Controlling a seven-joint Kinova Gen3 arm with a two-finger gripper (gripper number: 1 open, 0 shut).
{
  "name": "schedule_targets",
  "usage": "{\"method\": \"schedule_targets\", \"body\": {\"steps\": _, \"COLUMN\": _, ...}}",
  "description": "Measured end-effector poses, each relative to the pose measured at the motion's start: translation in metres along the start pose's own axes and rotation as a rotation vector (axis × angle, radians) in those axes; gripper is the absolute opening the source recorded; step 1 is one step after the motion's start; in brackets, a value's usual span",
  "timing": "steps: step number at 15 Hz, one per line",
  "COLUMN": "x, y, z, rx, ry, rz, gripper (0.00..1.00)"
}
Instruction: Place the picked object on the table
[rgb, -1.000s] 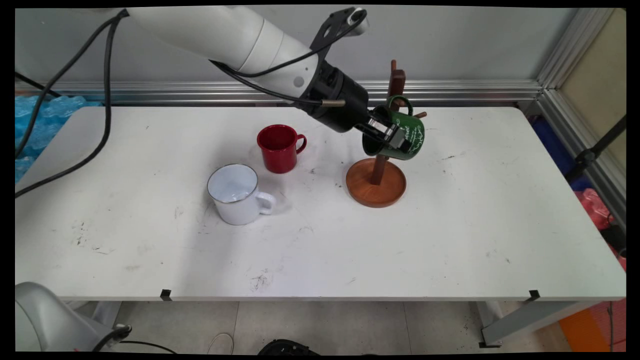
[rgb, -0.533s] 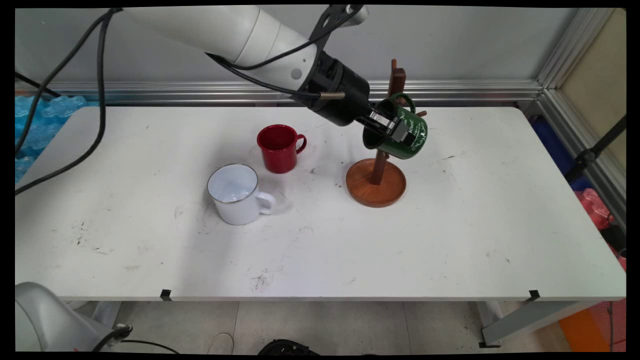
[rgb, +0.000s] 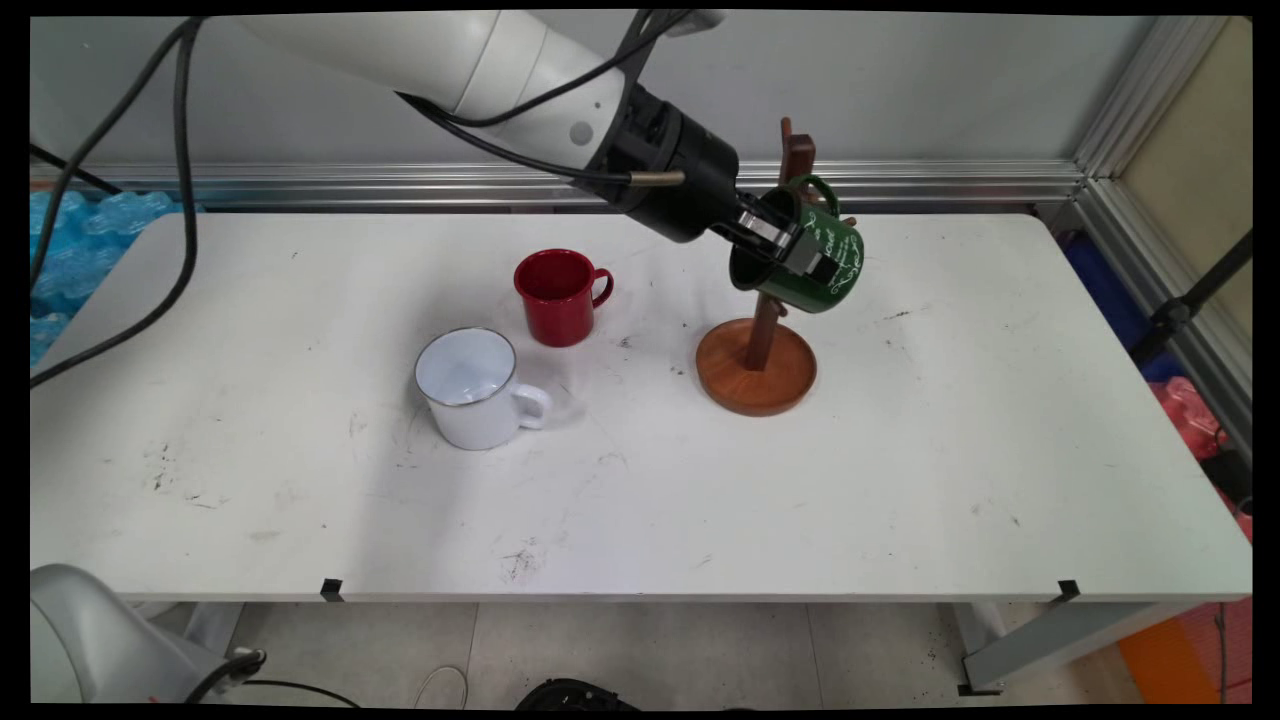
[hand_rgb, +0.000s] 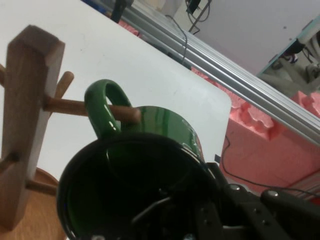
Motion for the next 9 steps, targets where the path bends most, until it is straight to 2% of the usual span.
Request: {"method": "schedule_targets", "body": {"steps": 9, "x": -0.004, "y": 0.013, "z": -0.014, "rx": -0.042, "ry": -0.007, "rz": 0.021, "gripper": 0.0}}
